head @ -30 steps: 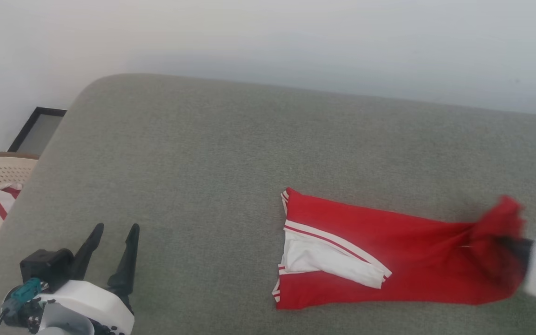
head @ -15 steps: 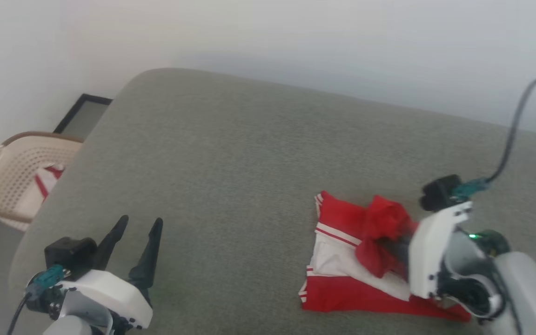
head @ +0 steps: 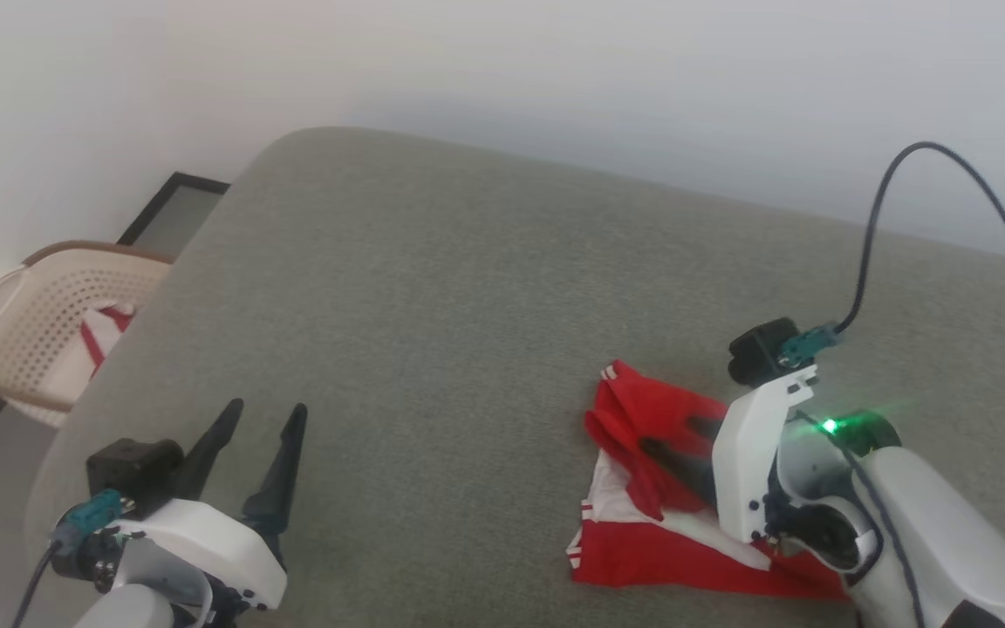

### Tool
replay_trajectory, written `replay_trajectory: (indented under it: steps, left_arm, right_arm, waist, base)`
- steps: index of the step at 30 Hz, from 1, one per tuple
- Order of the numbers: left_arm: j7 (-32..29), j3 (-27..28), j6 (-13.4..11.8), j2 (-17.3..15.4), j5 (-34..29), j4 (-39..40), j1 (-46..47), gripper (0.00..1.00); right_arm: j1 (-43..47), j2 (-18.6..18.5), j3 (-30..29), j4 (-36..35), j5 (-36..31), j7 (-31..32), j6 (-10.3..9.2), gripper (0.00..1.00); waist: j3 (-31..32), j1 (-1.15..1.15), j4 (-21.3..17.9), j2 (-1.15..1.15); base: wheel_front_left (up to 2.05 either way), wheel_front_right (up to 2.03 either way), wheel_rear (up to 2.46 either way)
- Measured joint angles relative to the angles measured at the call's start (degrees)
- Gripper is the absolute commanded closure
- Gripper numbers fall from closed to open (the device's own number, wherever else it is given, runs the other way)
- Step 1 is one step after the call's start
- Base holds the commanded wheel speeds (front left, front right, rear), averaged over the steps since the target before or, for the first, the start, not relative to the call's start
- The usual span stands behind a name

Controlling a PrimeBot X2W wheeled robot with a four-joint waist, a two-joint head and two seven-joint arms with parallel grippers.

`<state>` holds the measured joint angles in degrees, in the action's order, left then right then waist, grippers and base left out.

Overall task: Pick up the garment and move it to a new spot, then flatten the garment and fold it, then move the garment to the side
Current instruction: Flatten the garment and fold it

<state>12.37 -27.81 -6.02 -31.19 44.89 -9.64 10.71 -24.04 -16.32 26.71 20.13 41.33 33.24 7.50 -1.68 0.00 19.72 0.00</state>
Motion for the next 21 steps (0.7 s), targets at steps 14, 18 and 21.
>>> replay_trajectory:
  steps: [14,18,21]
  left_arm:
    - [2.0,3.9,-1.2,-1.3,0.3,-0.5,-3.8,0.00]
    - [2.2,4.8,-1.2,-1.7,0.0,-0.4,-5.3,0.00]
    - [2.4,5.8,-1.2,-2.1,0.0,-0.4,-6.1,0.00]
  right_arm:
    - [2.8,-9.0,-5.4,-8.4,-1.3,-16.8,0.00,0.00]
    - [6.3,-10.6,-9.3,-9.2,-3.6,-22.9,0.00,0.00]
    - [9.2,-11.1,-12.7,-9.4,-5.2,-26.5,0.00,0.00]
  waist:
    - [1.9,0.00,-8.4,0.00]
    - [2.6,0.00,-10.8,0.00]
    - [3.0,0.00,-12.6,0.00]
  base:
    - [0.00,0.00,0.00]
    - [0.00,0.00,0.00]
    - [0.00,0.00,0.00]
